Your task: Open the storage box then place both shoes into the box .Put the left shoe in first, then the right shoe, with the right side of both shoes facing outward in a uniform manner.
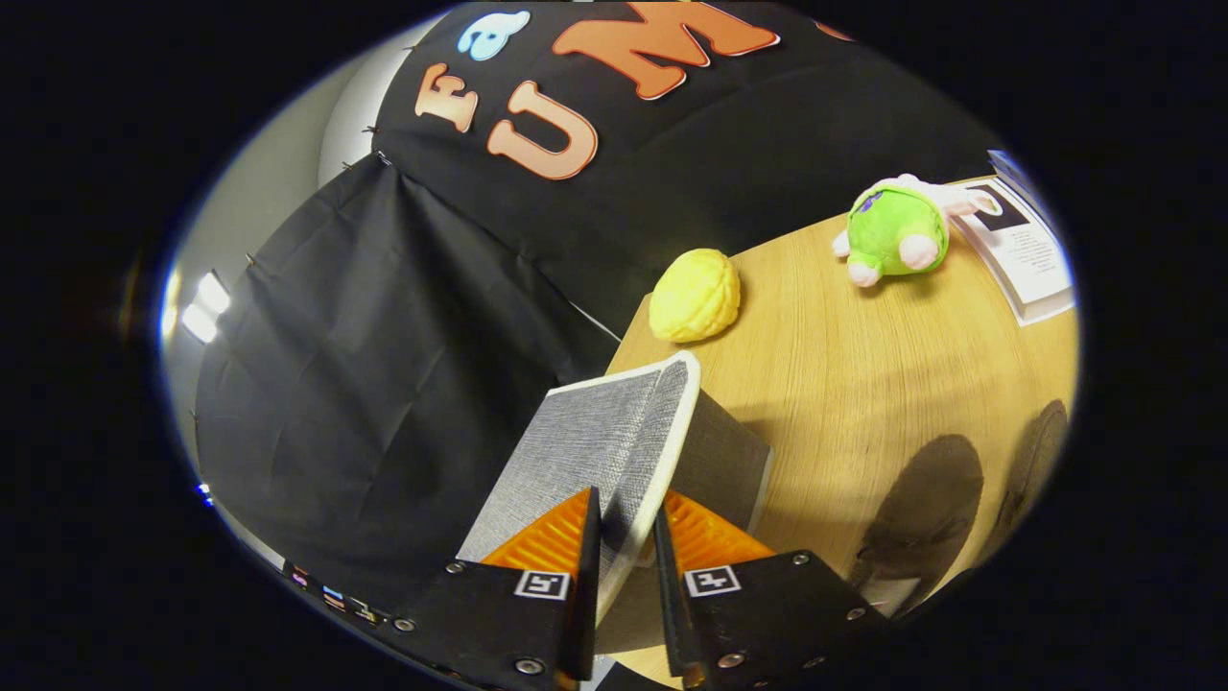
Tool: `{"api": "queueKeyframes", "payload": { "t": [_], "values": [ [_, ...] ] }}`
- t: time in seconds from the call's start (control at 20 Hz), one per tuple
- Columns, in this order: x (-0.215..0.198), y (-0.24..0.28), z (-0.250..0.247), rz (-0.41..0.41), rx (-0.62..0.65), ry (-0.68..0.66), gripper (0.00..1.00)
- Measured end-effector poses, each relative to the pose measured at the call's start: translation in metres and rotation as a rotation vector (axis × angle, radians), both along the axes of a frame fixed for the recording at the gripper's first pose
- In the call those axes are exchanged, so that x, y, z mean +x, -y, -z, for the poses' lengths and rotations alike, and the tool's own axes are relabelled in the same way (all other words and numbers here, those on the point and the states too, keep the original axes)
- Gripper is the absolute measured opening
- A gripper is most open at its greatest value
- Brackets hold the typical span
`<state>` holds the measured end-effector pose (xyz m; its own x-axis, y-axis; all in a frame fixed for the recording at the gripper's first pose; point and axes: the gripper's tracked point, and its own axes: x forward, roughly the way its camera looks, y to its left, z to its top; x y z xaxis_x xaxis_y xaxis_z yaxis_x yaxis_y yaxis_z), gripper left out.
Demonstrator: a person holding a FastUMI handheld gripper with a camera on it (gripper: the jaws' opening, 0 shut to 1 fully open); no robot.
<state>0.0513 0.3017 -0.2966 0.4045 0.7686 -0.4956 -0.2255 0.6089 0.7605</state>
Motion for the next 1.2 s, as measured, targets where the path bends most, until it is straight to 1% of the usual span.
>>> {"api": "queueKeyframes", "payload": {
  "t": [0.05, 0.1, 0.25, 0.45, 0.55, 0.7, 1.1, 1.2],
  "values": [
    [0.001, -0.001, -0.003, 0.01, -0.011, -0.005, 0.24],
    [0.004, -0.001, -0.006, 0.021, -0.025, -0.002, 0.16],
    [0.003, -0.006, -0.022, 0.037, -0.04, 0.006, 0.12],
    [0.005, -0.023, -0.063, 0.041, 0.005, 0.035, 0.11],
    [0.006, -0.034, -0.085, 0.047, 0.049, 0.051, 0.11],
    [0.007, -0.048, -0.104, 0.05, 0.096, 0.064, 0.12],
    [0.008, -0.116, -0.147, 0.036, 0.24, 0.048, 0.11],
    [0.009, -0.132, -0.156, 0.045, 0.273, 0.038, 0.1]
  ]
}}
